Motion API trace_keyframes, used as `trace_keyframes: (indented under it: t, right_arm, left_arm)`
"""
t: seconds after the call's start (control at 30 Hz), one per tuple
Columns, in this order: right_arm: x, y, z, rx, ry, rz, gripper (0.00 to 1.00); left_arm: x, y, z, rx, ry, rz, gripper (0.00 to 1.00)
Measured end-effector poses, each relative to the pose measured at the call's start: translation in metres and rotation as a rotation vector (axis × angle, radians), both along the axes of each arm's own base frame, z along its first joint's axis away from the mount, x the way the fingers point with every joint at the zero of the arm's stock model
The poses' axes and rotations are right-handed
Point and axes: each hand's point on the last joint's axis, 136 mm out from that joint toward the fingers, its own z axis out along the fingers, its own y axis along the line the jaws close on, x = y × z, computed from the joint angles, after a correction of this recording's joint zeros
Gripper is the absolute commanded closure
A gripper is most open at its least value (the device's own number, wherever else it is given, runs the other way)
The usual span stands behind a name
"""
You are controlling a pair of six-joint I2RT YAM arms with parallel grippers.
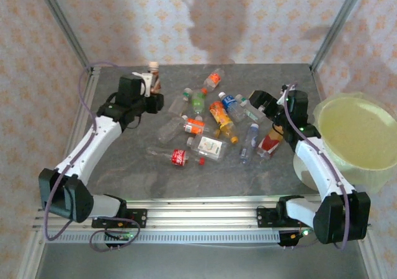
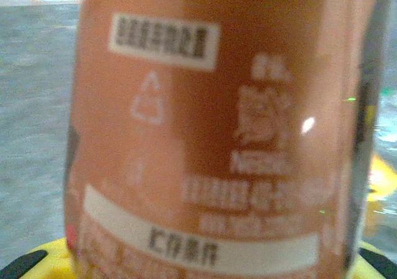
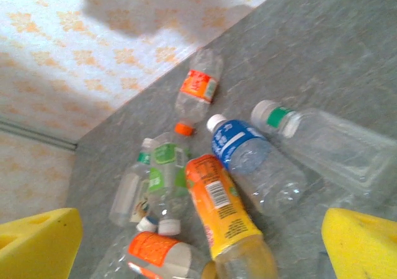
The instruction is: Put the plastic bottles in the bin
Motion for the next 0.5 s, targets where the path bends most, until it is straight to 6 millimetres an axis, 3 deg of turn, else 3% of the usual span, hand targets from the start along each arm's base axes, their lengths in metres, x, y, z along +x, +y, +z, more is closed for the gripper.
trace_keyframes:
  t: [0.27,0.5]
  right_arm:
    - [-0.011,0.053,0.027,0.12,-0.093,0.206,0.01]
    - [-0.025,0.111,0.054,0.146,-0.135,0.438,0.01]
  left_arm:
    - [-0.037,-0.094,-0.018,-0.255,0.026,-0.177,0.61]
    - [-0.056,-0.164,0.001,-0.26,0.017,-0.417,0.64]
